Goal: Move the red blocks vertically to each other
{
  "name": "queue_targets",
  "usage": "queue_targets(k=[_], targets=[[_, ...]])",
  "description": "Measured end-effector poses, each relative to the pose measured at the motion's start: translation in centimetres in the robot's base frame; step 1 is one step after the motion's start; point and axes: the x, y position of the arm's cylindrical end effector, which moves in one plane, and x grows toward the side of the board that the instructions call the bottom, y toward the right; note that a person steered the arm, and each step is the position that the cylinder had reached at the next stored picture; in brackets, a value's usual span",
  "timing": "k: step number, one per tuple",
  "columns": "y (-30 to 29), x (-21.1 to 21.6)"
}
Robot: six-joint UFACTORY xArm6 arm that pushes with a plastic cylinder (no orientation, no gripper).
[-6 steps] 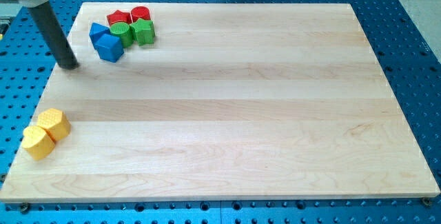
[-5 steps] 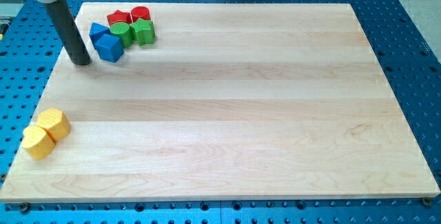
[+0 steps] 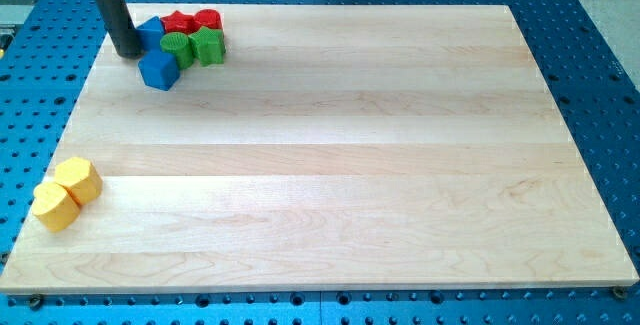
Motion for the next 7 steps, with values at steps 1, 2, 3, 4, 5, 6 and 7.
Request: queue_targets(k=[1,2,3,4,5,6,7], targets=[[0.0,-2.8],[1.6,-3.0],[5.5,-3.0],[8.6,-3.0],[4.5,-3.5],[6.6,-3.5],[13.4,-3.5]])
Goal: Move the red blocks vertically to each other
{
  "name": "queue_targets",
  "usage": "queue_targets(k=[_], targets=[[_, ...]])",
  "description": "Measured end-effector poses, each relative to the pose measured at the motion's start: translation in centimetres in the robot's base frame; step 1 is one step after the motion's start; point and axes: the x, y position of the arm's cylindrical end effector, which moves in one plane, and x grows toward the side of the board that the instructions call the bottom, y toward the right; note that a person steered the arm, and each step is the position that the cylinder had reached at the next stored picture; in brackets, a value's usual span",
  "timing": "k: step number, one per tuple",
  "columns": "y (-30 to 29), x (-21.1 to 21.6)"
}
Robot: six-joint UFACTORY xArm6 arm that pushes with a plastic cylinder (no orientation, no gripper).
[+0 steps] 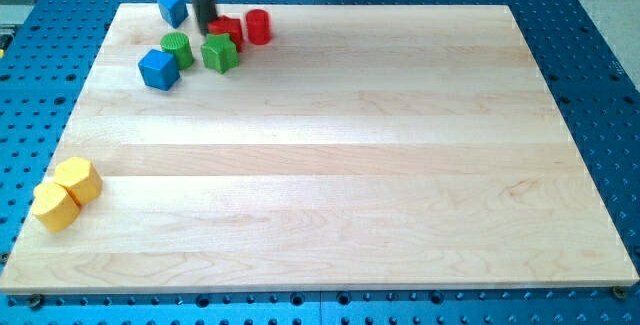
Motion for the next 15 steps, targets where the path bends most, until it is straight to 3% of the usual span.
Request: queue_targets(k=[1,2,3,4,5,6,7,8,9,11,13,14,15], targets=[[6.4,2.0],[7.0,6.6],[5.3,7.3],[5.9,4.2],[-0.4,5.6],[-3.8,11.0],[-2.3,14.3],[-4.1,8.4],[0.1,7.3],[7.6,19.2],[9.7,21.6],[9.7,26.4],[9.7,27.8]])
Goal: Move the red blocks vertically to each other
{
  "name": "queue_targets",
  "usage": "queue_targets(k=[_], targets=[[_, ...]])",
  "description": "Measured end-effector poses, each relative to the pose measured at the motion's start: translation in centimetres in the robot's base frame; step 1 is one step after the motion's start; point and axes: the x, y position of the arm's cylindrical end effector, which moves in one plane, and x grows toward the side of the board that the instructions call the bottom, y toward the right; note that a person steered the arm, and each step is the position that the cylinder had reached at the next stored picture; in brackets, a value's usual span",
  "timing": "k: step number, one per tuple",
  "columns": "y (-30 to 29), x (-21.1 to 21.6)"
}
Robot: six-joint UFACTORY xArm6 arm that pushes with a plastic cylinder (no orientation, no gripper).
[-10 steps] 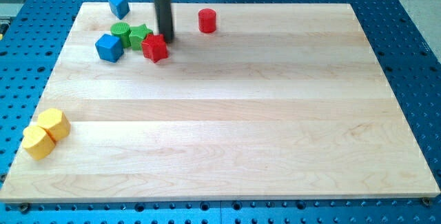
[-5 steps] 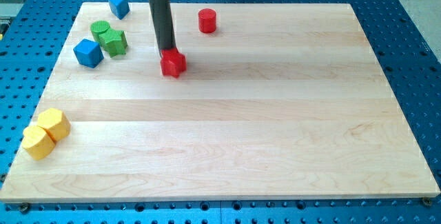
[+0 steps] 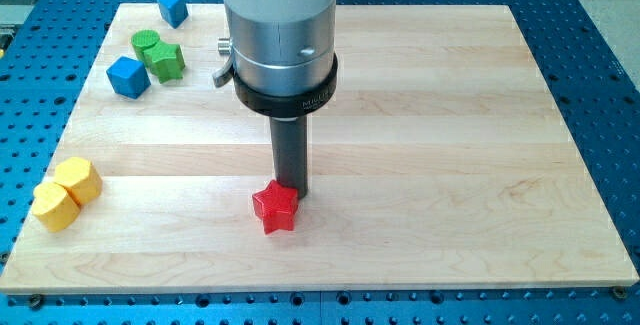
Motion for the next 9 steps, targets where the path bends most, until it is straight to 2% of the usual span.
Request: queue_targets(k=[1,2,4,5,6,7,8,9], targets=[[0.0,-0.5],[-1.2,-4.7],[-4.1,-17.3],[-5.5,-21.8],[-4.8,-28.0],[-0.9,-30.5],[1.4,-27.9],[-1.1,-22.0]])
